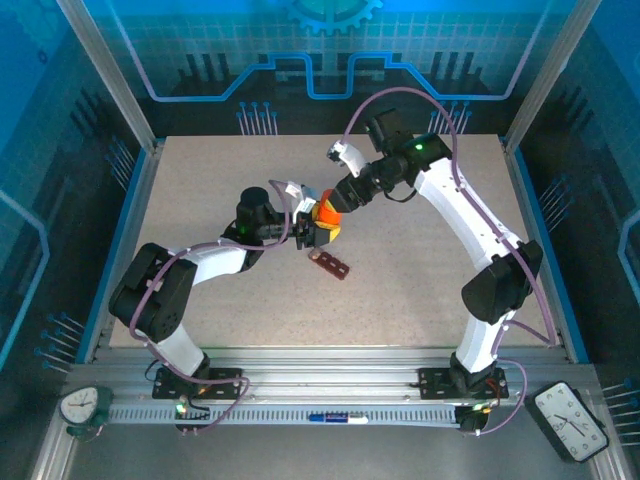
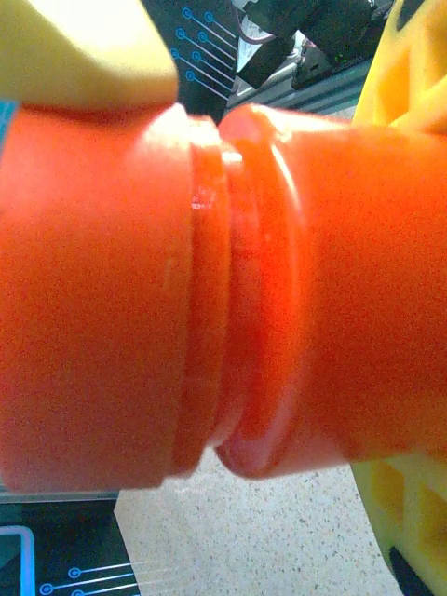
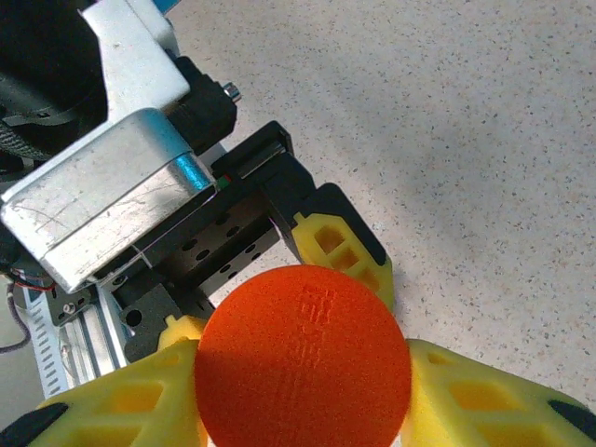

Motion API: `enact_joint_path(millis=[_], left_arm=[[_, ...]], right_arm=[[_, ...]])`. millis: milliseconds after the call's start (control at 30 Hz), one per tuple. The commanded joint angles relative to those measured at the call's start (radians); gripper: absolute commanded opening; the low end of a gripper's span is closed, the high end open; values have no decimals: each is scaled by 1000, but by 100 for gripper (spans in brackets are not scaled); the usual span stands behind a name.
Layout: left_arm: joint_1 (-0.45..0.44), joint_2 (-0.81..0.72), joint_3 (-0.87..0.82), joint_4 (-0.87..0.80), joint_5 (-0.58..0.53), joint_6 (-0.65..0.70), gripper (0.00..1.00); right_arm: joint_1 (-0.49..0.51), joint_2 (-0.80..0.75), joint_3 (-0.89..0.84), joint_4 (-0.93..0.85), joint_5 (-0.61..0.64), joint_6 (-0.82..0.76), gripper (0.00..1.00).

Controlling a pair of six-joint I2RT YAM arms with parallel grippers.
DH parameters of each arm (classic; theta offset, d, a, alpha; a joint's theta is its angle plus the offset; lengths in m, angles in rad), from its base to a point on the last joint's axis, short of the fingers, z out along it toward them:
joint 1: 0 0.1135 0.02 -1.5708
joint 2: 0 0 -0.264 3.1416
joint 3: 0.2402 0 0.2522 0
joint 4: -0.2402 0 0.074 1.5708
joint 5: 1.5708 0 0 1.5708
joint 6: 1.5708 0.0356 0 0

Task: Sort the pills into containers

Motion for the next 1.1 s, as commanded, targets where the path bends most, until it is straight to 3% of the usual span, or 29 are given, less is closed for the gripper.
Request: enact_joint_path(millis=[0,100,267,500,700,933,1067], left_arm=[[1,-34,38,0,-36,33,0],[-4,-67,29,-39,-123,89,0],[-34,-121,20,-130,-279,213,0],[-48,-137,8,-133,-314,235,0],[-47,-109,4,-113,-302,204,0],[-28,-74,3,-66,-258,146,0],[-11,-58,6,-39,-177,115,0]], right_arm=[[18,-13,-48,44,50,147,38],[39,-31,-98,79,180,298,37],[68,-80,-245,230,267,463,37],[77,-91,-317,309,285,533,38],[36,-88,-243,281,210,528,45],[-60,-151,-184,248,2,483,74],[-110,-214,-209,260,-95,418,81]])
